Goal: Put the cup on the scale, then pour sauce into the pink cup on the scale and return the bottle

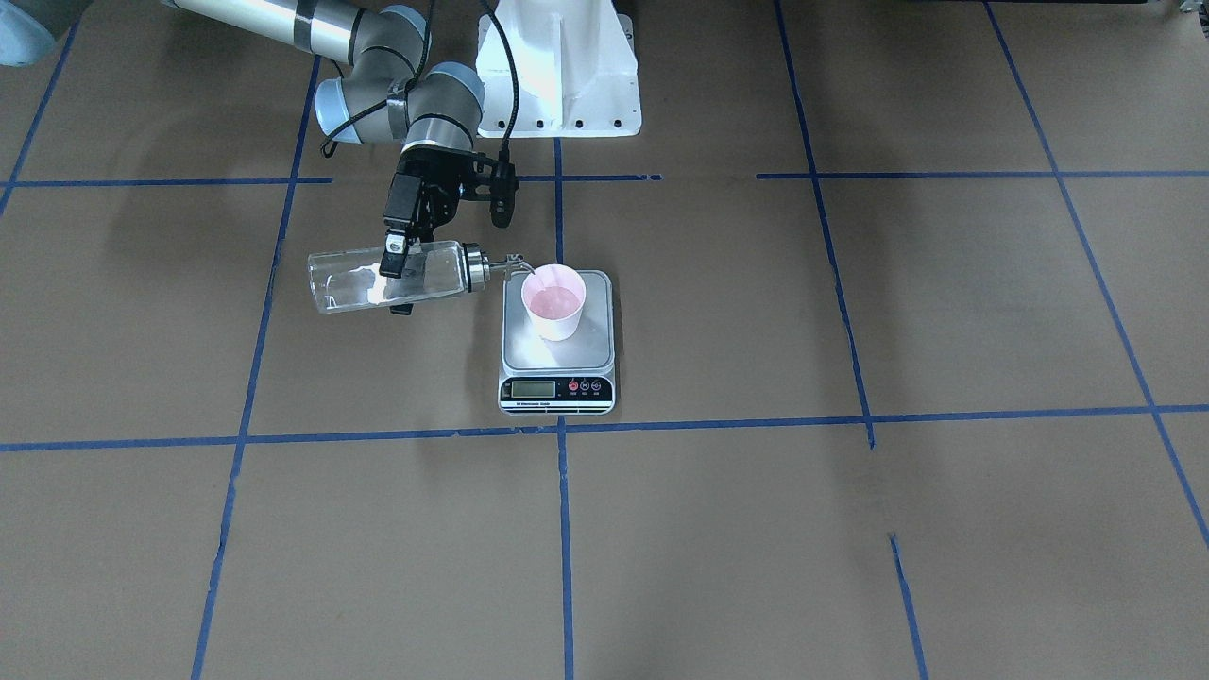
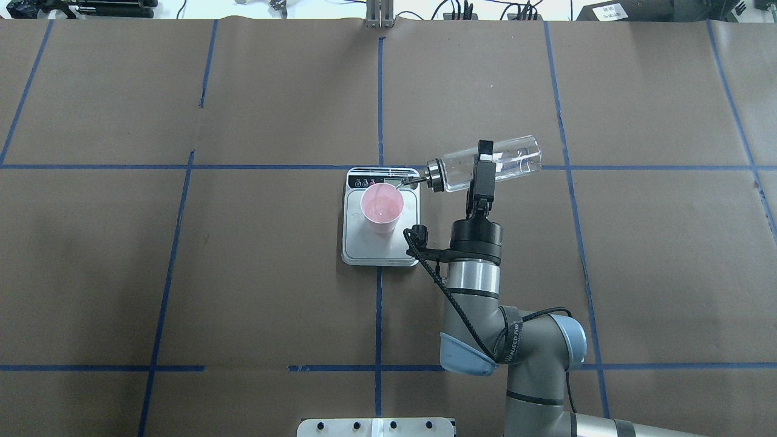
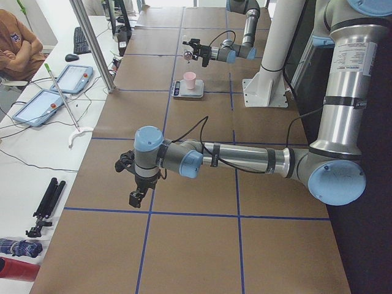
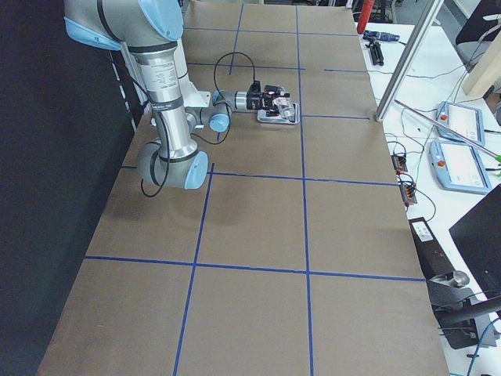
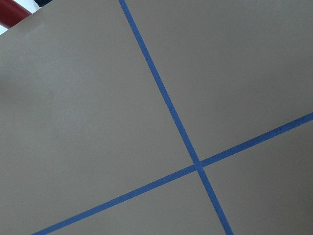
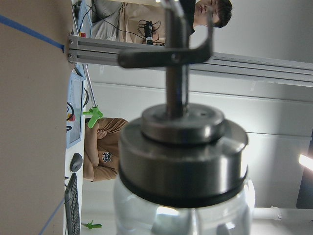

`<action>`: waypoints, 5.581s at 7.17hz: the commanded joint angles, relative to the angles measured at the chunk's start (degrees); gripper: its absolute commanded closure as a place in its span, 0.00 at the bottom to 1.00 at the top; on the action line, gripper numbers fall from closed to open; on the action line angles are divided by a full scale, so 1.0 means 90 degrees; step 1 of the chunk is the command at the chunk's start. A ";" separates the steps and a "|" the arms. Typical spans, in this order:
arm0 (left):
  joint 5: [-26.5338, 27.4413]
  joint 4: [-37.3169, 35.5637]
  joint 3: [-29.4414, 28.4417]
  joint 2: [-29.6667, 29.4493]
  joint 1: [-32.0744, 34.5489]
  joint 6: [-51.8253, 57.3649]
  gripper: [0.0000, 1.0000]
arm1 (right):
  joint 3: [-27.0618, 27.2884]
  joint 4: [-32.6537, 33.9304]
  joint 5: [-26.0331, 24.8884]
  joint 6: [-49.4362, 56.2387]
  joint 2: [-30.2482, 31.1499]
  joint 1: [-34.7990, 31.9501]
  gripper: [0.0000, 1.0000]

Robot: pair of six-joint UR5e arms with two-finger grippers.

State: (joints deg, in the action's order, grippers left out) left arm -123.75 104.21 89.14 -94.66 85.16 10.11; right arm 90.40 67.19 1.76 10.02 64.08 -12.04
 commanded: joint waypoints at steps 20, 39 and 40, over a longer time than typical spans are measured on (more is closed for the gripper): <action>-0.0039 -0.0592 0.0037 0.0000 0.0000 -0.0019 0.00 | 0.0151 -0.2847 0.0918 -0.1812 -0.0216 0.0010 1.00; -0.0019 -0.0846 0.0379 -0.0117 0.0020 -0.0058 0.00 | 0.1870 -0.2857 0.5022 -0.7480 0.2429 -0.1582 1.00; -0.0019 -0.0846 0.0379 -0.0117 0.0020 -0.0058 0.00 | 0.1870 -0.2857 0.5010 -0.7799 0.2634 -0.1582 1.00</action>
State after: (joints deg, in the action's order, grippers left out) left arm -123.95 96.59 92.52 -95.70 85.34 9.58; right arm 107.41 41.46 47.73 -57.52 85.88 -26.30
